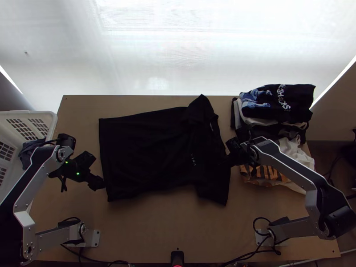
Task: Fold the t-shirt
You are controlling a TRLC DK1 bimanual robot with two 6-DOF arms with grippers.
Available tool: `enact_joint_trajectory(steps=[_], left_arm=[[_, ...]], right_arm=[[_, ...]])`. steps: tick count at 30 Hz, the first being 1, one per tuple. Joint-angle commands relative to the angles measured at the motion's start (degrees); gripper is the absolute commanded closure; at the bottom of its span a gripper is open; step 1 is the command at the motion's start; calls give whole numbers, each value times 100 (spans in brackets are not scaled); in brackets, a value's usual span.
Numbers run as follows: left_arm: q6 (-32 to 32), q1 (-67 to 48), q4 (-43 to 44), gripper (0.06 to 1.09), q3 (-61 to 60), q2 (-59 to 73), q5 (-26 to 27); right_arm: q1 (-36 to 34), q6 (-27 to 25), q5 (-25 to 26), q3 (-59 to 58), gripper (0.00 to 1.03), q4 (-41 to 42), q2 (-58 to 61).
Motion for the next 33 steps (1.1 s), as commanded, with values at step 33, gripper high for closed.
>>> enact_joint_trajectory(steps=[33], left_arm=[[699,-867,-789,11,-622,-794,764]], right_arm=[[96,93,-4,-70,100,71,-53]])
